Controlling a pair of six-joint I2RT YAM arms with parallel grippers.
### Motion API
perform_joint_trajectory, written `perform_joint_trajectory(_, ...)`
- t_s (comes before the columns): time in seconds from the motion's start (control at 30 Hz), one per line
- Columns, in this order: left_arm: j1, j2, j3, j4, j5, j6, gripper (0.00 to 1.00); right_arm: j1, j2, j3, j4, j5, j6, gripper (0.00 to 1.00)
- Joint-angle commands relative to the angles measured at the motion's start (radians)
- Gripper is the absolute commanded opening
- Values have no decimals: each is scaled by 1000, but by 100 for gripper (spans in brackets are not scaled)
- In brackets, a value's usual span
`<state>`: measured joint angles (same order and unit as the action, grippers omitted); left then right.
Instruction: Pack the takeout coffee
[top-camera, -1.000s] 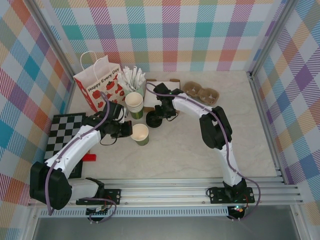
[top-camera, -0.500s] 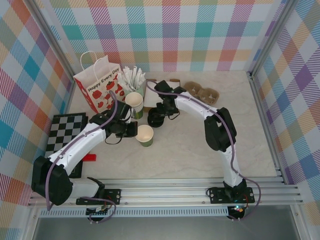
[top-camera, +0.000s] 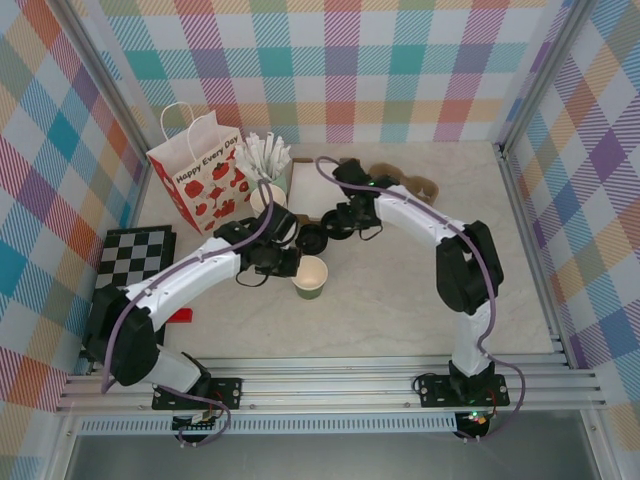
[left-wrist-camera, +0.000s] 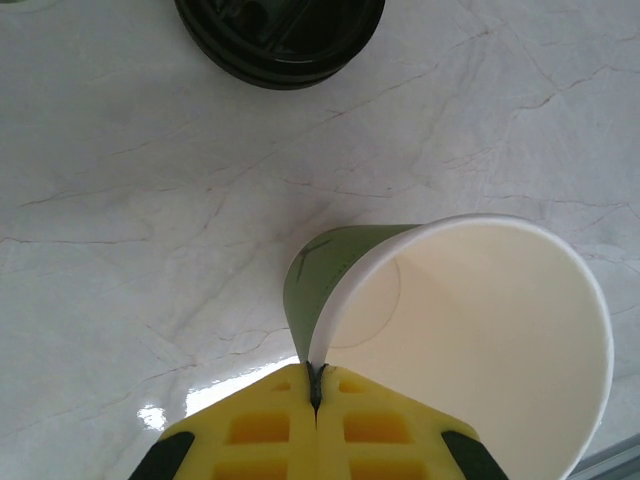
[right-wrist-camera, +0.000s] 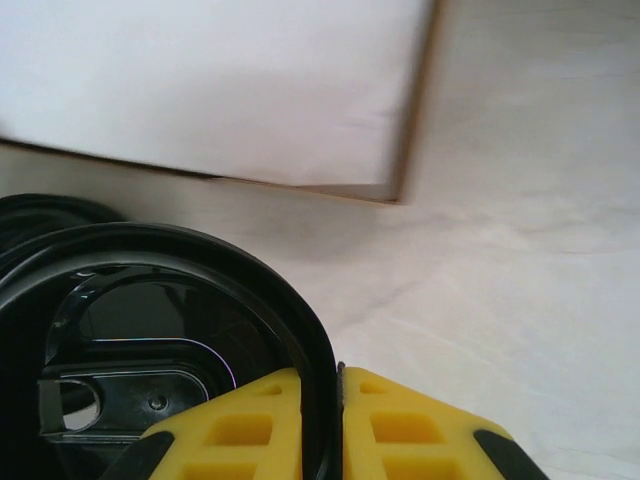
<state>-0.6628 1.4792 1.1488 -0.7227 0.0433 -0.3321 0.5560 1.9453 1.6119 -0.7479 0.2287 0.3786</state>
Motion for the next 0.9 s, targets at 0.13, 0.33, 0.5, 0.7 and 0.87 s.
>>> perform_joint_trajectory(0.13,-45,98,91,23,-56,-55,0,-92,-170,-157,33,40,-17,14)
perform_joint_trajectory(0.33,-49,161,154,16,-84,-69,0,-99,-223,-218,44,40,-12,14)
perform_joint_trajectory(0.5,-50,188,205,-18,-74,-72,16,-98,-258,-241,46,33,-10,14)
perform_joint_trajectory(0.7,-50,133,236,-44,-73,-82,41,-94,-343,-287,86,35,-41,15)
perform_joint_trajectory(0.87,-47,31,220,15,-30,-84,68,-52,-397,-313,146,21,-91,16)
